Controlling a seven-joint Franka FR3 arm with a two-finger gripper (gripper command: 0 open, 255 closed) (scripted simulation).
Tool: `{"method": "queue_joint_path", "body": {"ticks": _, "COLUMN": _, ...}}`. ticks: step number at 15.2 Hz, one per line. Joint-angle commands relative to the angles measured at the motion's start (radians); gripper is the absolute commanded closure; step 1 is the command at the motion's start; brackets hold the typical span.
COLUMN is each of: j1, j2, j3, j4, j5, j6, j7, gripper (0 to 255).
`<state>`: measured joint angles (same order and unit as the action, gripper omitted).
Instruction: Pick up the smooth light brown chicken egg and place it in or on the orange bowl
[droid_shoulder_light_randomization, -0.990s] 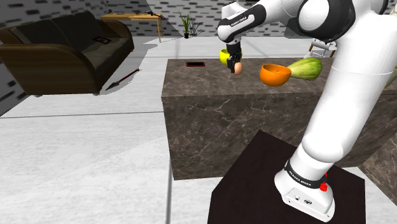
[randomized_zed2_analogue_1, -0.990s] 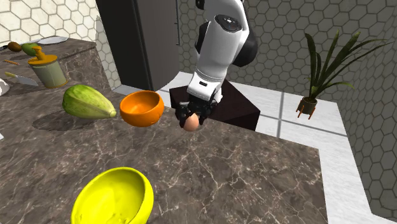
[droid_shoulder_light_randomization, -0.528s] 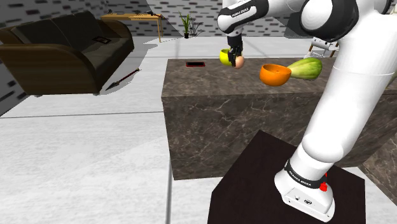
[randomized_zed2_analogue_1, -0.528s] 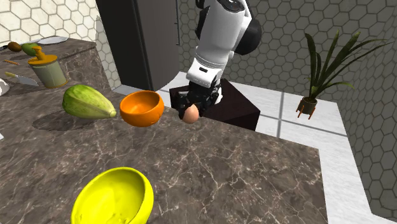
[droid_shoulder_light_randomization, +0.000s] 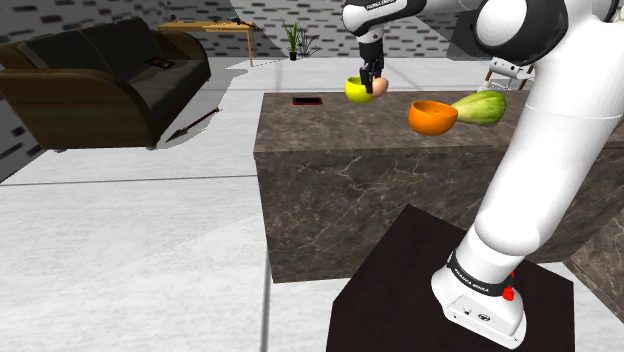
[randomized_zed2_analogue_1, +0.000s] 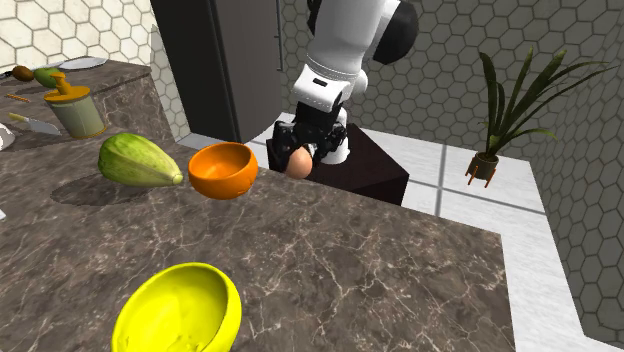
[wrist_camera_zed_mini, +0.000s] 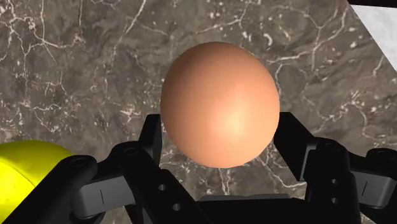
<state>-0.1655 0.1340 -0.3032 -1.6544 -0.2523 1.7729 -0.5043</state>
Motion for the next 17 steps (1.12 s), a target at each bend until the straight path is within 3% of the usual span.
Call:
{"method": "queue_joint_path", "body": {"ticks": 1, "j1": 0.000, "j2": 0.003, "j3": 0.000, "j4": 0.029, "j5": 0.002, "j6": -0.025, "j7": -0.007, "gripper": 255}}
{"method": "queue_joint_path", "body": {"ticks": 7, "j1": -0.001, "j2": 0.009, "j3": 0.000, "j4": 0.110, "j5": 0.007, "j6": -0.098, "j7": -0.027, "gripper": 255}}
{"method": "queue_joint_path", "body": {"ticks": 17, "j1": -0.098, "j2": -0.146, "j3": -0.092, "j4": -0.082, "j5": -0.040, "j6": -0.003, "j7": -0.194, "gripper": 255}}
